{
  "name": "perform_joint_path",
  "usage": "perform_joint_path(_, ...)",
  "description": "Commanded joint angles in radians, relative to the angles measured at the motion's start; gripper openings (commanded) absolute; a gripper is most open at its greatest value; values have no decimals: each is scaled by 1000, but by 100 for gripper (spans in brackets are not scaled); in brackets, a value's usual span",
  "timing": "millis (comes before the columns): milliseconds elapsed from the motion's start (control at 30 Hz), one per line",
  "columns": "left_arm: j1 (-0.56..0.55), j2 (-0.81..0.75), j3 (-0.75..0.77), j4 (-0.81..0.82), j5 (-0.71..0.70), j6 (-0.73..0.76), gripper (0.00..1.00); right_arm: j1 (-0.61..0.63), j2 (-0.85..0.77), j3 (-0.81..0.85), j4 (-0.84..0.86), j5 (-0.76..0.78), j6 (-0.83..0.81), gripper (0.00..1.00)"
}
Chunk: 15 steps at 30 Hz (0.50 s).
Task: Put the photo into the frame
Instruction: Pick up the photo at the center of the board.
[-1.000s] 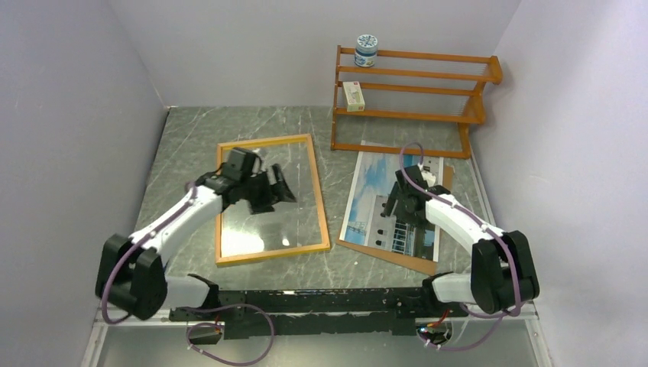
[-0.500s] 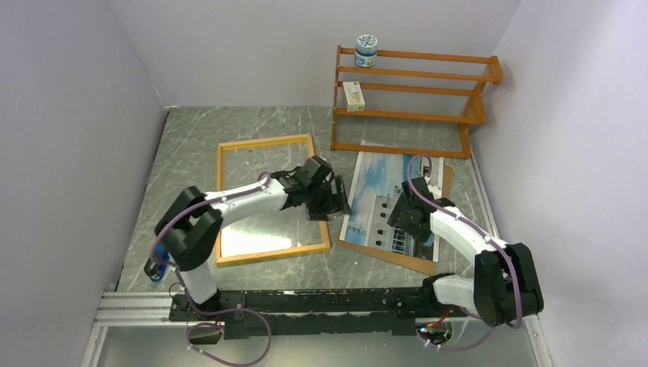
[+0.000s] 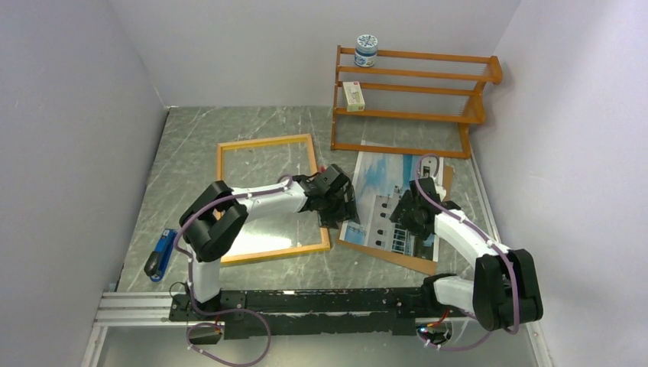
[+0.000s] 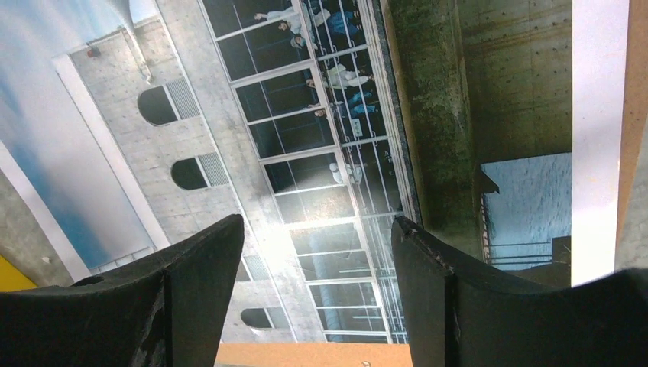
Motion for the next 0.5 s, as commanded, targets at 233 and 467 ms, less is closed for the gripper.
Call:
perform_joint_path(233, -51, 99, 141, -116, -44, -25, 74, -14, 65, -76, 40, -90, 3, 72)
perform_joint_path(467, -64, 60, 119, -125, -130, -12, 78, -16, 63, -78, 42, -92, 1, 72)
